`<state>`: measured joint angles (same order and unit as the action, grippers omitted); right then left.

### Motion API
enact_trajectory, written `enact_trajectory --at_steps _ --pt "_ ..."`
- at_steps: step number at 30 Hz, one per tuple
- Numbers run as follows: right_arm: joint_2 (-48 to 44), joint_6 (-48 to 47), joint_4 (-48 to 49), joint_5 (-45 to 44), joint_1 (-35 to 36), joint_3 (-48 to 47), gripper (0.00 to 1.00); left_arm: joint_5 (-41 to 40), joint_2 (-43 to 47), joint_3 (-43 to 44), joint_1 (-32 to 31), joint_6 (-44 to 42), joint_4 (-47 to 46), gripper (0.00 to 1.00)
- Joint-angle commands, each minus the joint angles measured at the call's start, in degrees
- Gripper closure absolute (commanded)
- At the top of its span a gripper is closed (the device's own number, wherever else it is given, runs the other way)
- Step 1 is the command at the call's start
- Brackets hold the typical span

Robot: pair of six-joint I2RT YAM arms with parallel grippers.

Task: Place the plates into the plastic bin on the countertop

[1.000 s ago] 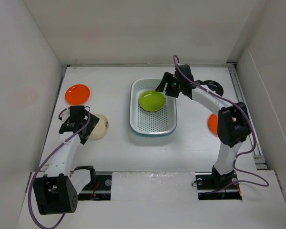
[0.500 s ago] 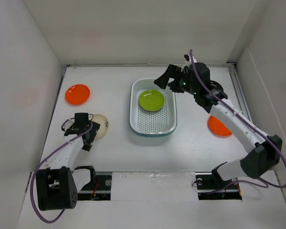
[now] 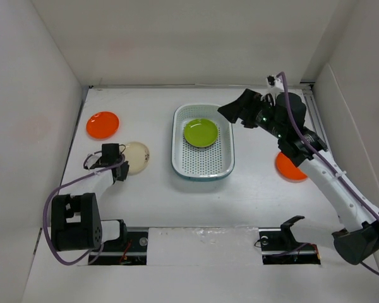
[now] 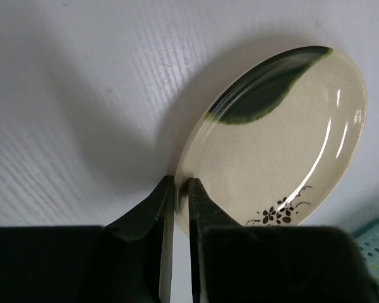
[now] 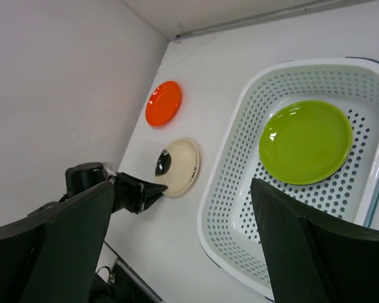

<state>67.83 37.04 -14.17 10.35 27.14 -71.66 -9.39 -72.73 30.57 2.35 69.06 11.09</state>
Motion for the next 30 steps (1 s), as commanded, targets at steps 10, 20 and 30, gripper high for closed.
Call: enact_trajectory --at_steps 10,20,30 --pt "-12.27 3.31 2.66 -1.2 -9.73 8.8 0.07 2.37 8.88 6.95 -0.06 -6.3 3.49 1.0" --pt "-17.12 7.7 3.54 -1.56 -22.21 24.36 0.08 13.66 10.71 18.65 -0.59 -15.0 -9.38 1.0" --pt "-12.56 8.75 7.32 0.37 -34.42 32.2 0.08 14.92 -14.97 36.4 -23.08 -18.26 -14.34 1.0"
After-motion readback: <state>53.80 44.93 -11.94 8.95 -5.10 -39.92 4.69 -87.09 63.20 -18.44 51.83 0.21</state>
